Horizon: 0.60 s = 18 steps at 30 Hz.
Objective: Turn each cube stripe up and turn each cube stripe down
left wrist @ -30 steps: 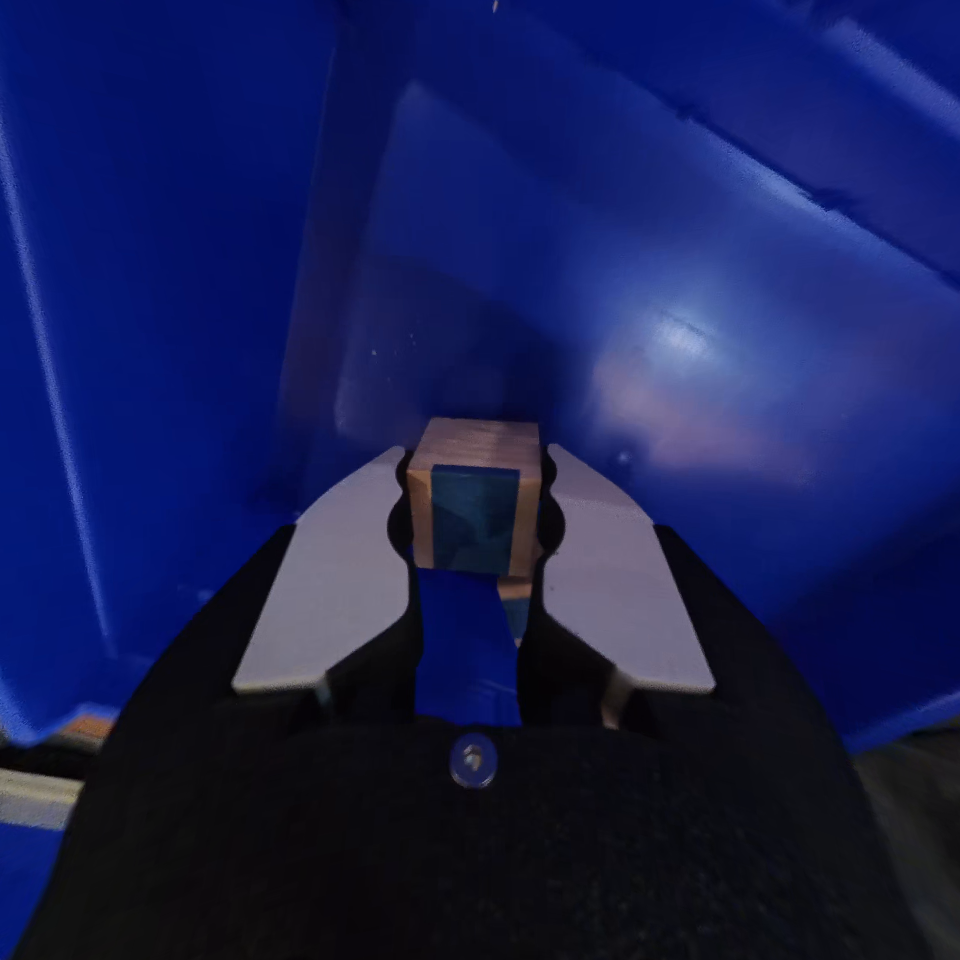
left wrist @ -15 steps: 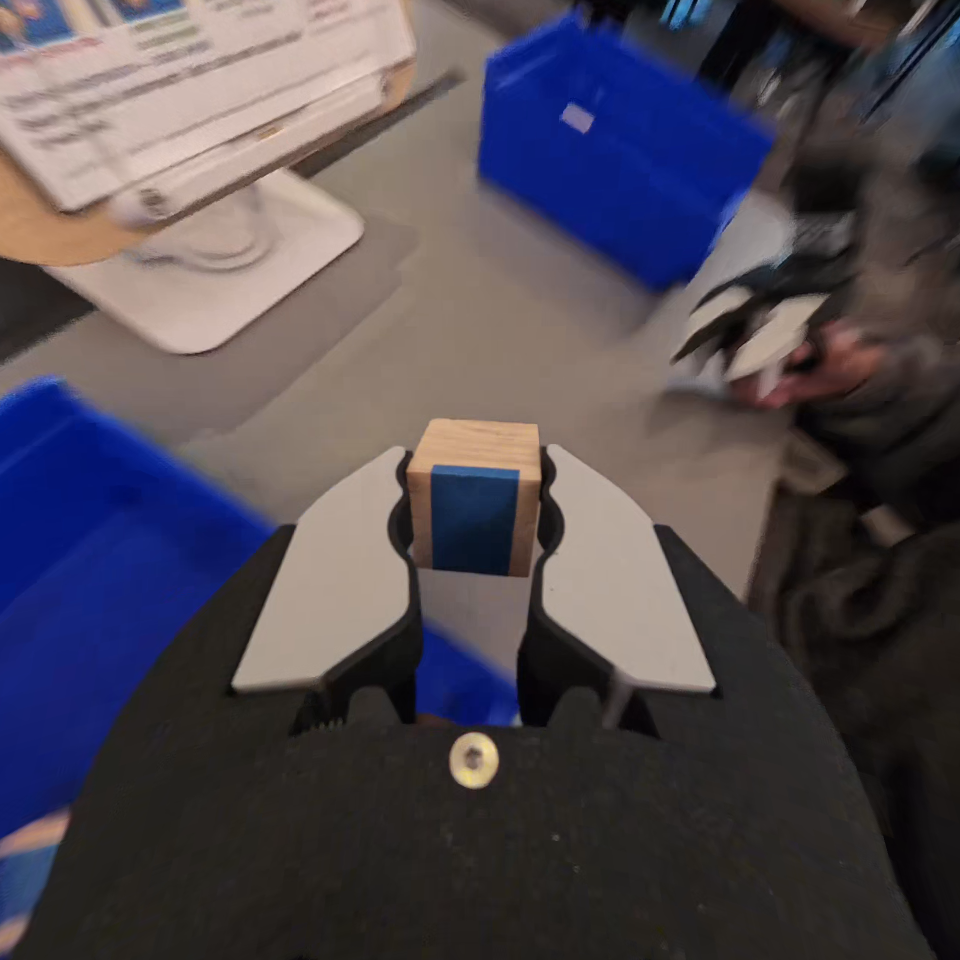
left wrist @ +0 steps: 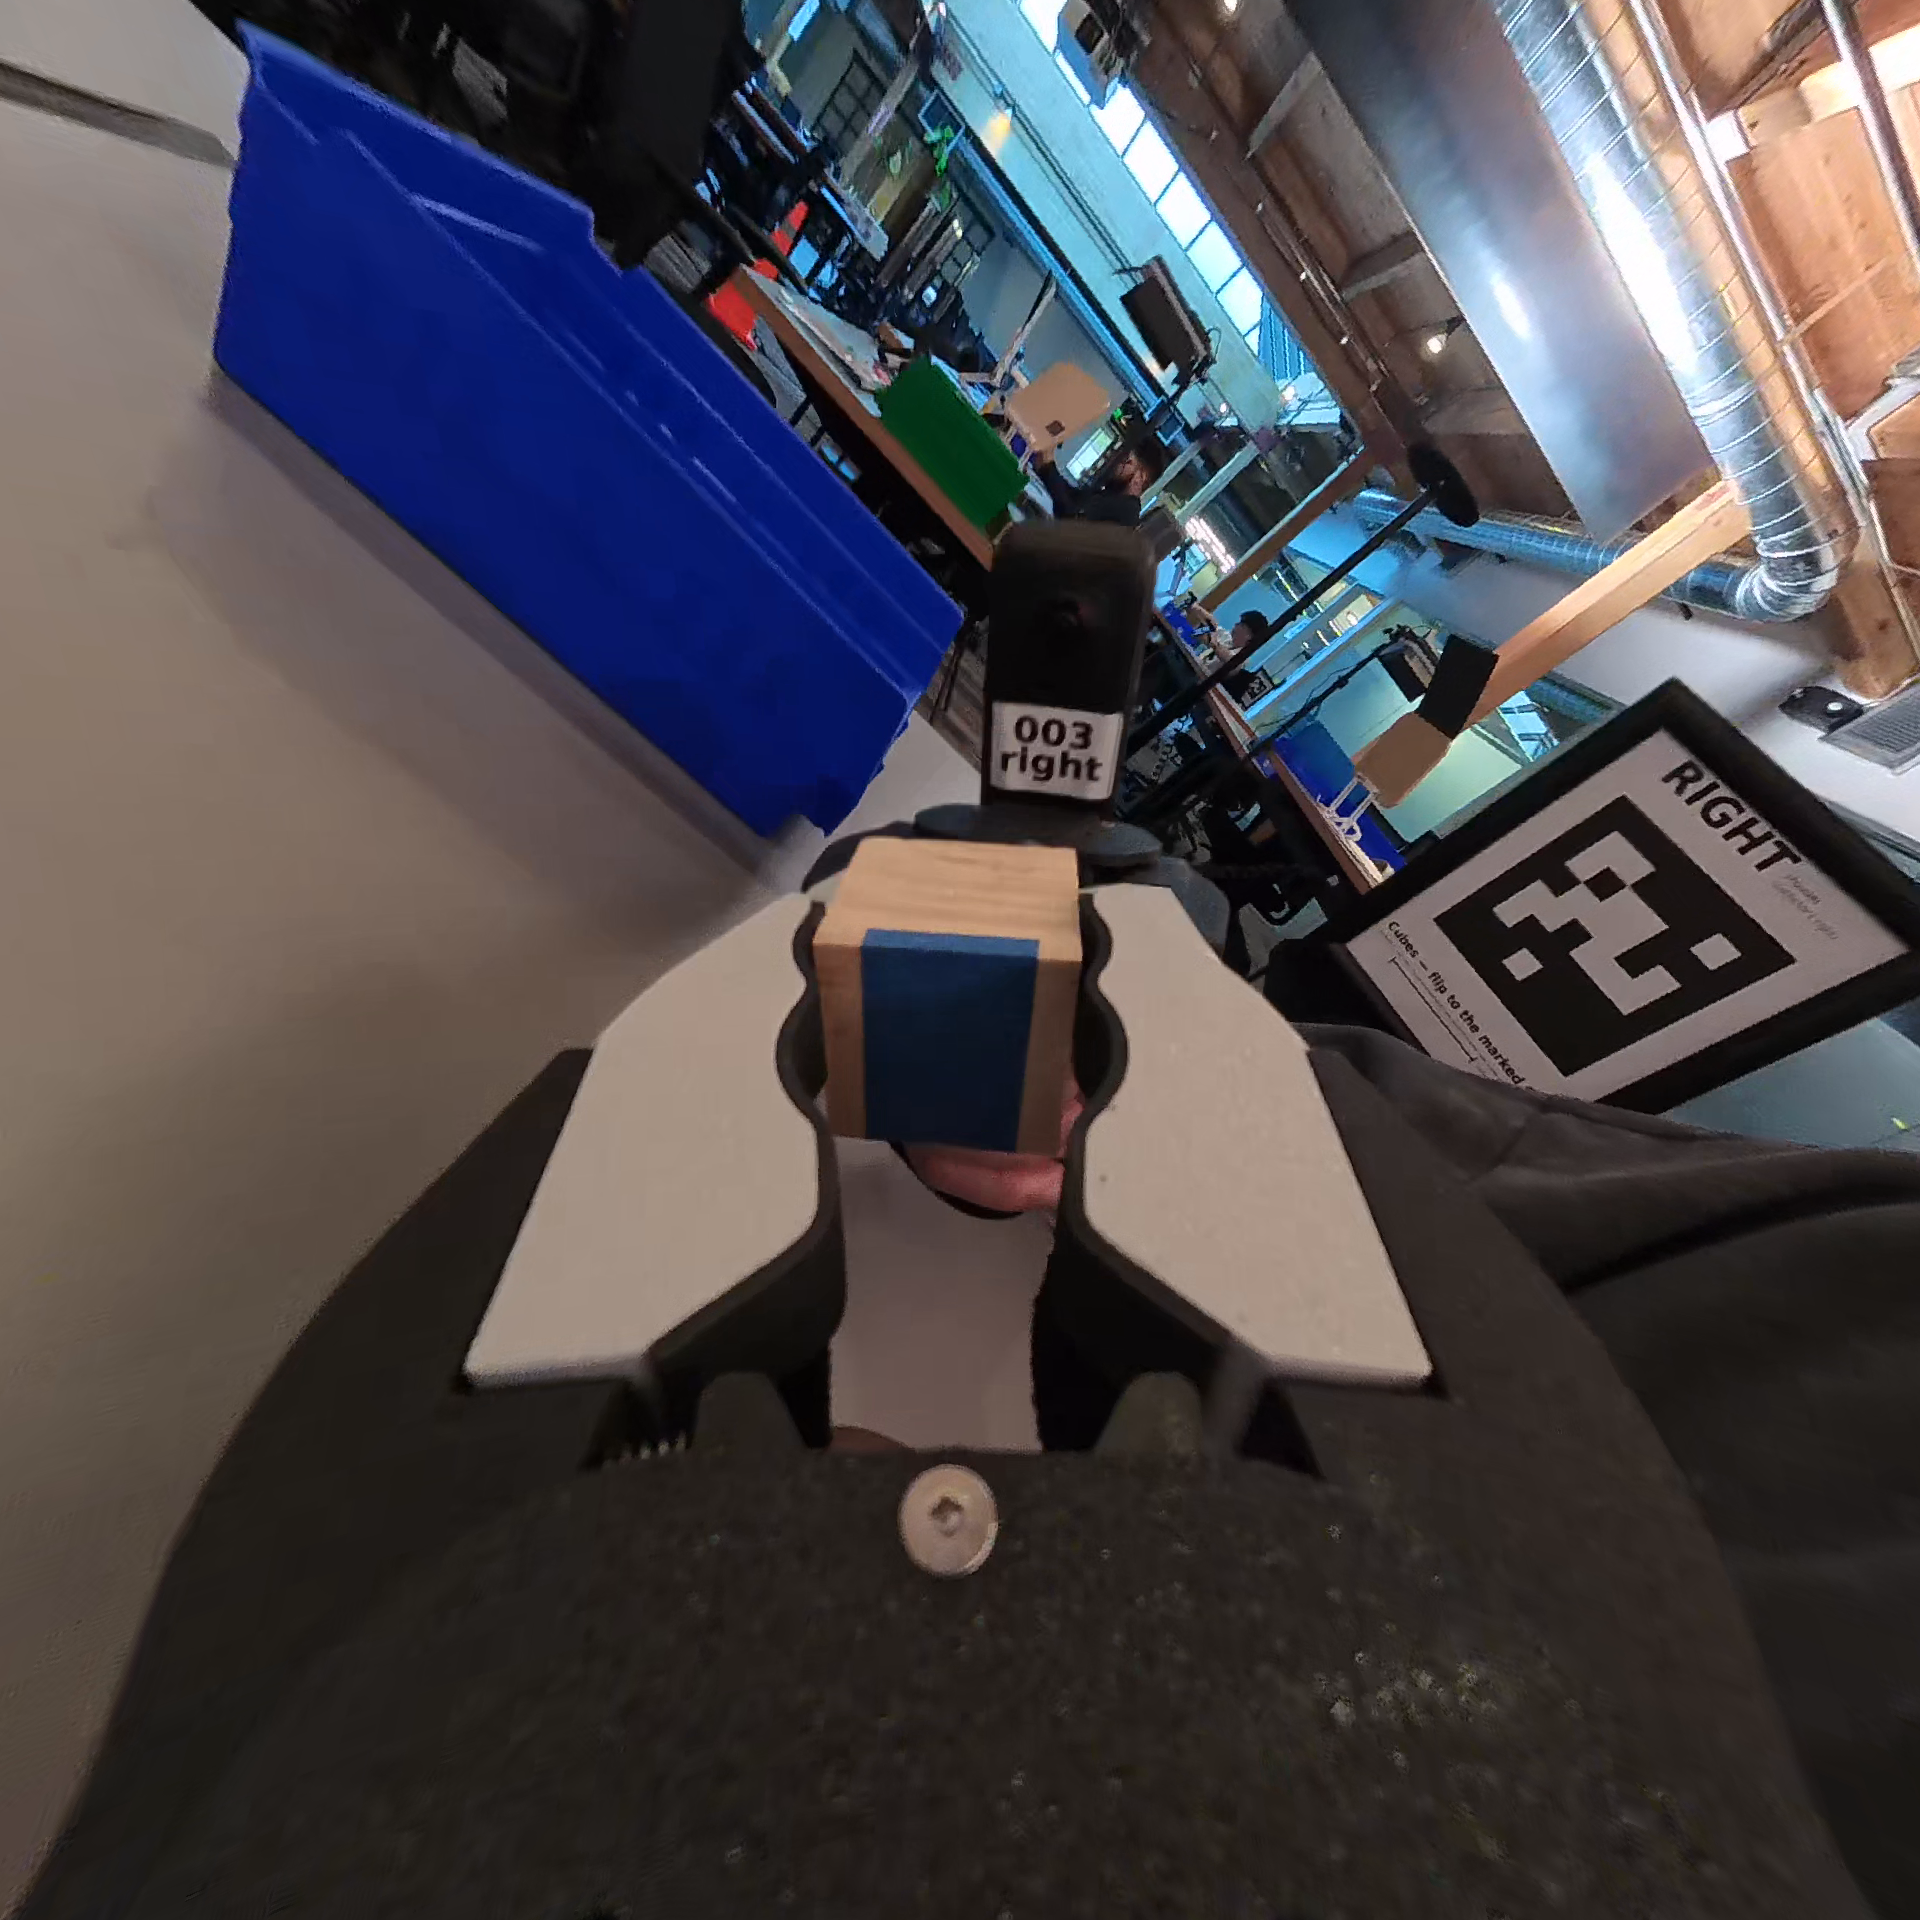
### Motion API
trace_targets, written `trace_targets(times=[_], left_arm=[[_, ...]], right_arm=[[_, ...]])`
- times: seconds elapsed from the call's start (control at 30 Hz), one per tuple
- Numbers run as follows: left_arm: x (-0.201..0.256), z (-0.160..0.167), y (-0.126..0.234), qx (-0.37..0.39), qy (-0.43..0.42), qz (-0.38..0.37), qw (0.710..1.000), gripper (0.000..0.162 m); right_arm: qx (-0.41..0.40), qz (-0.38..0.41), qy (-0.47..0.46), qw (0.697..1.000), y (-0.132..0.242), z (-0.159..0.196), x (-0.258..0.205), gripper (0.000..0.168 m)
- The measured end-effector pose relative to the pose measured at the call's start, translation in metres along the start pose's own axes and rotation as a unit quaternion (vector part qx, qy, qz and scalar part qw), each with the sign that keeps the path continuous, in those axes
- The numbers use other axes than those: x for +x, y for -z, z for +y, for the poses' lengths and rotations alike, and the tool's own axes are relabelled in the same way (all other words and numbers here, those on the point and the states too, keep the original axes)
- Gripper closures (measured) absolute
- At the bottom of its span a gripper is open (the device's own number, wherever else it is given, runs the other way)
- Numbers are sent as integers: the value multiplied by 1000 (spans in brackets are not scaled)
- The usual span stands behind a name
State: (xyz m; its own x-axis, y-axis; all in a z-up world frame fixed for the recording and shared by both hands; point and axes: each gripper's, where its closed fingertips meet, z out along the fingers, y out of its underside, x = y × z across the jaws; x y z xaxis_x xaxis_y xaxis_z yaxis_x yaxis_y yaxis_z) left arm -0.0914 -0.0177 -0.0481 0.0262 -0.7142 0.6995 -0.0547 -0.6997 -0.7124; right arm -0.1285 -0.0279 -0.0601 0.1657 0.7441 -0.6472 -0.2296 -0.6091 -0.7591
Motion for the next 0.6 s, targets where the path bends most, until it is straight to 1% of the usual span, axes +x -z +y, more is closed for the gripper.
trace_targets(times=[0.07,0.2,0.27,0.3,0.33,0.37,0.4,0.43,0.5,0.53,0.57,0.6], left_arm=[[0,5,-5,4,7,12,1000,118],[4,5,-3,2,6,24,1000,116],[16,-7,12,40,10,39,998,87],[21,-11,23,53,5,34,998,82],[22,-12,35,60,-11,8,998,78],[21,-9,46,67,-42,-32,996,73],[17,-3,58,69,-80,-83,991,71],[9,7,69,68,-117,-147,980,71],[-10,33,91,65,-165,-265,948,73],[-17,47,98,66,-173,-300,936,78],[-19,59,100,70,-175,-313,931,80],[-18,67,96,67,-174,-306,934,80]], right_arm=[[-6,10,-1,1000,3,2,5,122],[-9,12,7,1000,5,5,3,122],[-18,13,13,1000,6,8,0,122],[-20,14,16,1000,8,9,0,122],[-22,18,19,999,11,11,-1,122],[-23,24,23,999,14,11,-1,122],[-23,31,29,999,18,12,-1,122],[-24,37,35,998,21,12,-1,122],[-27,52,44,997,27,12,1,122],[-27,59,49,997,30,12,2,122],[-28,65,50,996,32,12,3,122],[-29,69,51,996,34,11,4,122]])
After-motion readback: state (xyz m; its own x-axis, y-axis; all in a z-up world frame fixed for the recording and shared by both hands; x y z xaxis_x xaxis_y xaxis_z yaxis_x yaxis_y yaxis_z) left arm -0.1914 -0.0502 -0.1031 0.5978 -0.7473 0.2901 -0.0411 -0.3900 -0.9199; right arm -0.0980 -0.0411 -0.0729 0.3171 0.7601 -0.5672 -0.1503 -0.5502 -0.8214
